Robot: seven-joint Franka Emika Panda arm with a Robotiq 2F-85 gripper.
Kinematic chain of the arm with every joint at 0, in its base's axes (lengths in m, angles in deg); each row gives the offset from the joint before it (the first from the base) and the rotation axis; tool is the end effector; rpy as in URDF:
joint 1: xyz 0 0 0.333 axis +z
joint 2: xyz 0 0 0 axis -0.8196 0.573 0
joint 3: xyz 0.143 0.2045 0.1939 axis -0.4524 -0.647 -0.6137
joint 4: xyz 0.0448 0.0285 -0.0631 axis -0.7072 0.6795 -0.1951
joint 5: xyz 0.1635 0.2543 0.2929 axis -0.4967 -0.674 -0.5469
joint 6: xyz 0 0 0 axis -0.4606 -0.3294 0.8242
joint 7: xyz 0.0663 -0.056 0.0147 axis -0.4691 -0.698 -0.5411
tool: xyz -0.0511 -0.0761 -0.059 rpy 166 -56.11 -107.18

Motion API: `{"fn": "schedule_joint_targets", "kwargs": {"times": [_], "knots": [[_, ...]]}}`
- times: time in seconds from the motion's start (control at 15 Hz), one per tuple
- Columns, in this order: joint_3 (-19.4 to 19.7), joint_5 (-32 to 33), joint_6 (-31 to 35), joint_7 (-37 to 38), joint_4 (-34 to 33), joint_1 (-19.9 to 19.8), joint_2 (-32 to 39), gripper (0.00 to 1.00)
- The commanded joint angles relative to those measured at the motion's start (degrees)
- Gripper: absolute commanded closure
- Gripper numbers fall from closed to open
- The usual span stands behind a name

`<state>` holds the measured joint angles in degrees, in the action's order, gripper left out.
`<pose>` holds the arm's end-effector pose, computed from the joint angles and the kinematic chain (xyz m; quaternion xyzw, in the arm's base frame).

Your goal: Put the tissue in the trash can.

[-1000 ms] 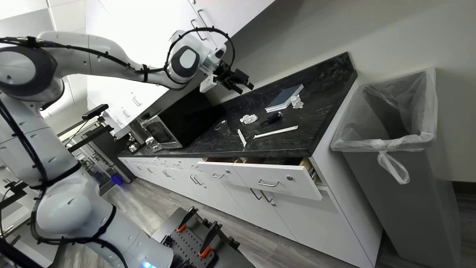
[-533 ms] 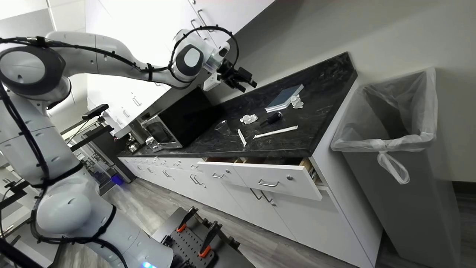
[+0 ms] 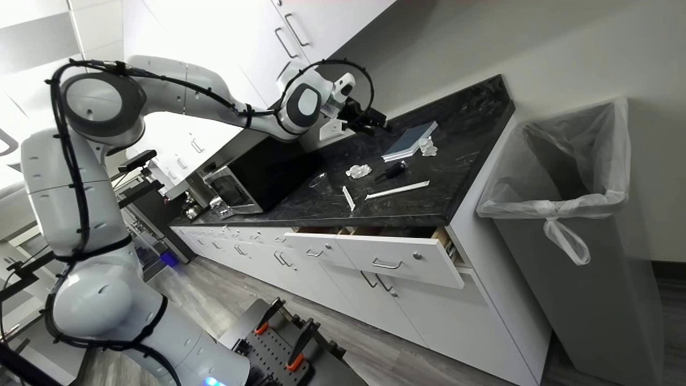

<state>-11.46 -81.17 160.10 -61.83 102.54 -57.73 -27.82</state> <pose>0.6969 -0.0598 0.3247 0.9620 -0.0648 0.2633 0.0307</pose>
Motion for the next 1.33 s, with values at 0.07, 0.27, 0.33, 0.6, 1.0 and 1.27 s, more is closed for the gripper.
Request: {"fn": "schedule_joint_targets", "kwargs": {"times": [0.07,0.27,0.33,0.6,1.0,1.27], "knots": [[1.8,-1.8,1.7,1.0,-10.9,1.5,10.6,0.00],[1.3,-3.3,0.0,0.7,-17.1,1.1,15.7,0.00],[1.1,-4.0,-0.3,0.5,-18.9,0.9,17.0,0.00],[0.9,-6.1,-1.9,0.8,-25.9,0.4,22.2,0.00],[0.7,-7.7,-4.8,0.8,-34.0,-0.3,28.0,0.00],[0.7,-8.1,-7.6,1.1,-37.9,-0.4,30.8,0.00]]}}
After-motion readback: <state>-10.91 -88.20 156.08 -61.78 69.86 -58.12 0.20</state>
